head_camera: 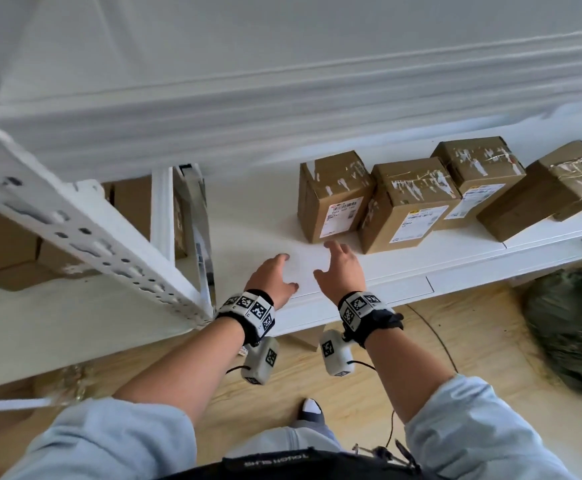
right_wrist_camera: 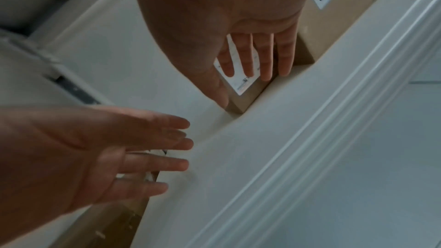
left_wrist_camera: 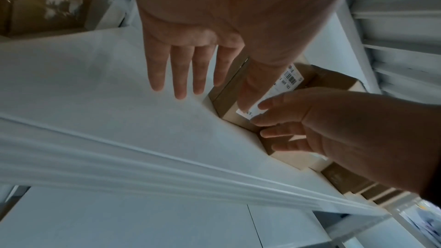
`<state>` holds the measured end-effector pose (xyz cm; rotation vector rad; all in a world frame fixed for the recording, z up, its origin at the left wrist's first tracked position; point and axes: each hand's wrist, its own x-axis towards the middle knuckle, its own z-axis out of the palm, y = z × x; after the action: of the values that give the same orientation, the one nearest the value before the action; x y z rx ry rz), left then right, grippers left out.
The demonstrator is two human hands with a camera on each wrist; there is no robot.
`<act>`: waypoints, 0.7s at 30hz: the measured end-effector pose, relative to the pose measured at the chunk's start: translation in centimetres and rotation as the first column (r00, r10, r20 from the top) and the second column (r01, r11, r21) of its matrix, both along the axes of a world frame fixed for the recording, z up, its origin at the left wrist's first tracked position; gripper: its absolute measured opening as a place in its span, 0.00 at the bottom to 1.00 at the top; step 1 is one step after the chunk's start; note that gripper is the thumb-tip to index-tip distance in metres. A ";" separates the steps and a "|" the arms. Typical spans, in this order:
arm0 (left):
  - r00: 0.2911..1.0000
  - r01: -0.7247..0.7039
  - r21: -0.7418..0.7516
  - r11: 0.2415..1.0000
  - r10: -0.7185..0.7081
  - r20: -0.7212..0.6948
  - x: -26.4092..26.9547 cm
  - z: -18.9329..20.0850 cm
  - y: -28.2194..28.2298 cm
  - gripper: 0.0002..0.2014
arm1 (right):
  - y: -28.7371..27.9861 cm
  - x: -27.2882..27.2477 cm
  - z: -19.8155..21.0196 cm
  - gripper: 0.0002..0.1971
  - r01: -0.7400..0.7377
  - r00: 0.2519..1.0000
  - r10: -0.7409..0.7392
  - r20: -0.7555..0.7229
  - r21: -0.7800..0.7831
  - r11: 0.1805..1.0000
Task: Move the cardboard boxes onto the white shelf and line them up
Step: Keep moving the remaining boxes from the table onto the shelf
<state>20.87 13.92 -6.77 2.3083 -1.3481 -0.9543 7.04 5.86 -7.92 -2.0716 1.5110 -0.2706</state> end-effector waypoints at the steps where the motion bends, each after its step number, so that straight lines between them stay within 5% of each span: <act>1: 0.999 0.032 0.002 0.999 -0.032 0.006 0.2 0.2 1.1 0.34 | 1.1 0.2 0.3 0.30 -0.023 0.999 0.021 -0.046 -0.036 0.999; 12: 0.942 0.322 0.023 0.946 -0.323 0.097 6.7 1.9 18.6 0.35 | 19.7 5.3 1.9 0.32 -0.104 0.924 0.051 -0.379 -0.121 0.987; 21: 0.938 0.169 0.016 0.985 -0.166 0.304 19.2 2.8 30.4 0.33 | 31.7 15.8 3.4 0.28 -0.309 0.885 0.221 -0.409 -0.163 0.937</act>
<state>40.10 44.36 -3.98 2.4382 -1.6898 -0.6511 22.79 37.60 -4.56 -2.6029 1.4319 0.0864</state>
